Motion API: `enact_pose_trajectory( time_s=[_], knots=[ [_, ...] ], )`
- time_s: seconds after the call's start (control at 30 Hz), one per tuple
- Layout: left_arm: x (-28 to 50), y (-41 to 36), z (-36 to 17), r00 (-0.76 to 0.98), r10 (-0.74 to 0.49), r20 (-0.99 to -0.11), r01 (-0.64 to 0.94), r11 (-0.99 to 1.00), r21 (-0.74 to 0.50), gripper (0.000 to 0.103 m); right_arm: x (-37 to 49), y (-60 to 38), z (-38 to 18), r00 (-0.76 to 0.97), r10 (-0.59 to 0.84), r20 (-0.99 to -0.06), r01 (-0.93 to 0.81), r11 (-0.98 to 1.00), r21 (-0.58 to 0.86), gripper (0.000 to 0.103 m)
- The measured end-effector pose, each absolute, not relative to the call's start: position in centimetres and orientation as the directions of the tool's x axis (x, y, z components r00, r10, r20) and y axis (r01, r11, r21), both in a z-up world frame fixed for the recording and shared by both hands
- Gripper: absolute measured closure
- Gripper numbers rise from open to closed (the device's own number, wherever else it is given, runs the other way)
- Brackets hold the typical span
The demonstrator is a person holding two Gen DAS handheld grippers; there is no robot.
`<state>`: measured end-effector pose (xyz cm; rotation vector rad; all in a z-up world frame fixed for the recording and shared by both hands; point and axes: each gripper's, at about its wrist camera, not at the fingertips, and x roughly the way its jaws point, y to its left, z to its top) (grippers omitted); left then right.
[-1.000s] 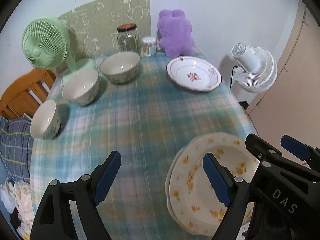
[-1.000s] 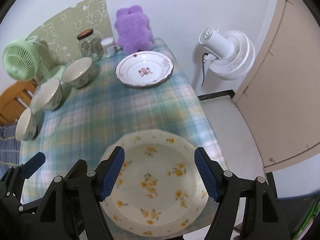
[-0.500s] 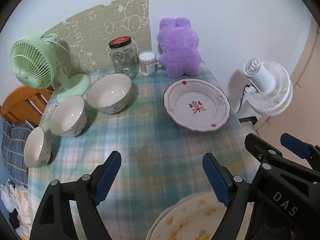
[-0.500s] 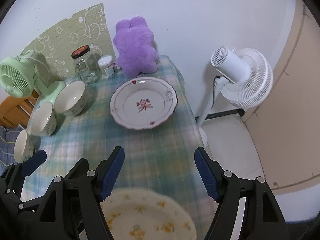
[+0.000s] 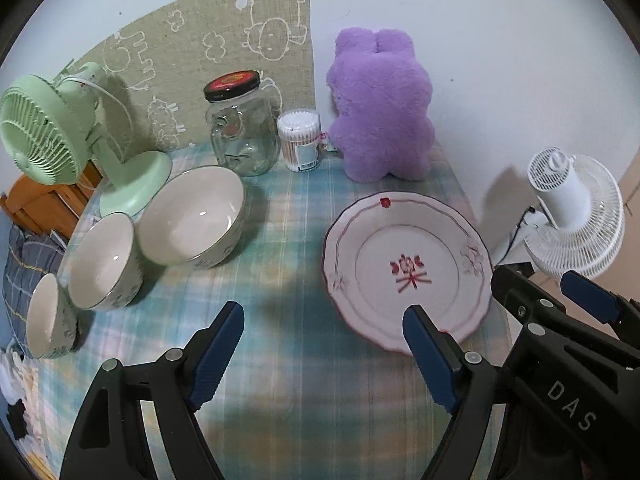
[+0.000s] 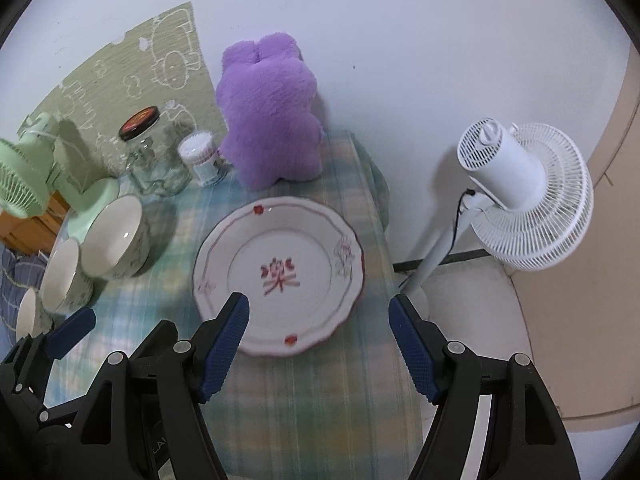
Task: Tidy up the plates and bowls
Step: 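Move both tools toward the white plate with the red character, then close the left tool on the rim of the white red-character plate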
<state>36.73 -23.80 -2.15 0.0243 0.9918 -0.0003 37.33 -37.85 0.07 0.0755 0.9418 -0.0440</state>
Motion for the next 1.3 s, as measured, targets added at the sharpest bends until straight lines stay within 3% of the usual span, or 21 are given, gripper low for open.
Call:
enact_pose_trajectory(
  time_s=[0.67,0.93,1.1,1.3],
  knots=[
    [43.2,-25.5,-9.7,0.45,0.061,-0.891,-0.019,0.998,0.058,0.028,44.8,-39.5,-7.6,0.515,0.019,-0.857,0.07,0.995,0.064,0.031],
    [43.9,-26.5,-11.1,0.442,0.014,-0.897,0.035,0.999,0.033,0.044,45.9,-39.4,-9.9,0.466,0.031,-0.884,0.069,0.995,0.071,0.043],
    [43.9,-26.6,-11.0,0.435,0.016,-0.9,0.032,0.999,0.033,0.044,45.9,-39.5,-9.9,0.459,0.01,-0.888,0.081,0.995,0.054,0.051],
    [42.2,-25.6,-11.0,0.411,0.025,-0.911,0.03,0.999,0.041,0.044,44.7,-39.1,-9.7,0.439,0.024,-0.898,0.08,0.995,0.065,0.052]
  ],
)
